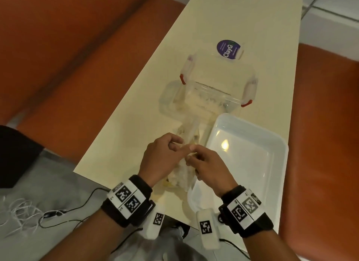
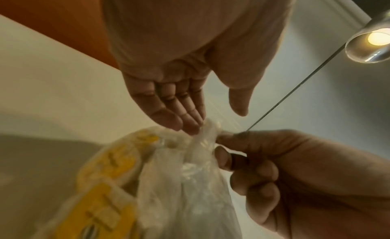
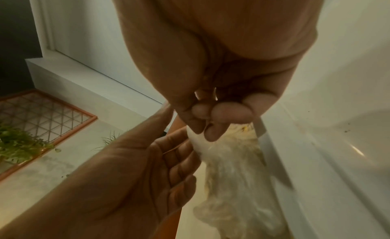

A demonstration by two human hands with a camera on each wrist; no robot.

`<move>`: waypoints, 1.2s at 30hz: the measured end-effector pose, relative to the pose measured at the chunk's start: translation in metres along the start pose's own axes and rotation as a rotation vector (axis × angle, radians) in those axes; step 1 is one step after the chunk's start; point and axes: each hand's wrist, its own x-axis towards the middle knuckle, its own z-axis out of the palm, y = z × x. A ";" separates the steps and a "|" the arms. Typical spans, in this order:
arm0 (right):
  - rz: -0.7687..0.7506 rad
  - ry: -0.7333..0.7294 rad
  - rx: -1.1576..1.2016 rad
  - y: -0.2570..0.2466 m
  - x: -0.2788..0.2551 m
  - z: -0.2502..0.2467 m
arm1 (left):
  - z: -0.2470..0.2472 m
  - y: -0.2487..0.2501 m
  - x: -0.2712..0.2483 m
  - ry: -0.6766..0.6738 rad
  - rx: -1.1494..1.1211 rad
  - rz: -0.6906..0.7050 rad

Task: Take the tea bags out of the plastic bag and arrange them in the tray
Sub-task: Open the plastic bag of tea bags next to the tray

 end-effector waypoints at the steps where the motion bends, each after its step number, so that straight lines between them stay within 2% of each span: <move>1: -0.032 0.005 -0.047 0.002 0.001 0.001 | 0.002 0.001 0.004 0.001 0.011 0.002; 4: -0.051 0.072 -0.063 0.007 0.006 0.001 | 0.001 -0.002 0.012 0.023 -0.037 0.034; 6: -0.010 0.112 0.039 0.004 0.009 -0.002 | -0.005 -0.005 0.012 0.007 -0.203 0.002; 9: 0.073 0.067 0.254 -0.007 0.010 -0.003 | -0.013 -0.005 0.009 -0.145 -0.464 -0.096; 11: 0.049 0.039 0.264 -0.013 0.011 0.000 | -0.013 -0.002 0.008 -0.206 -0.530 -0.127; 15: -0.013 0.095 0.175 -0.013 0.014 0.005 | -0.010 -0.001 0.010 -0.133 -0.633 -0.174; 18: -0.022 0.093 0.201 -0.011 0.014 0.007 | -0.010 -0.002 0.010 -0.112 -0.626 -0.191; 25: -0.046 0.160 0.329 -0.012 0.012 0.010 | -0.009 -0.009 0.007 -0.148 -0.450 -0.085; 28: -0.018 0.185 0.337 -0.012 0.012 0.007 | -0.011 -0.010 0.008 -0.084 -0.355 -0.037; 31: -0.001 0.168 0.364 -0.014 0.013 0.008 | -0.013 -0.006 0.008 -0.035 -0.387 -0.016; 36: -0.015 0.169 0.370 -0.019 0.011 0.011 | -0.015 0.004 0.003 -0.097 -0.486 -0.041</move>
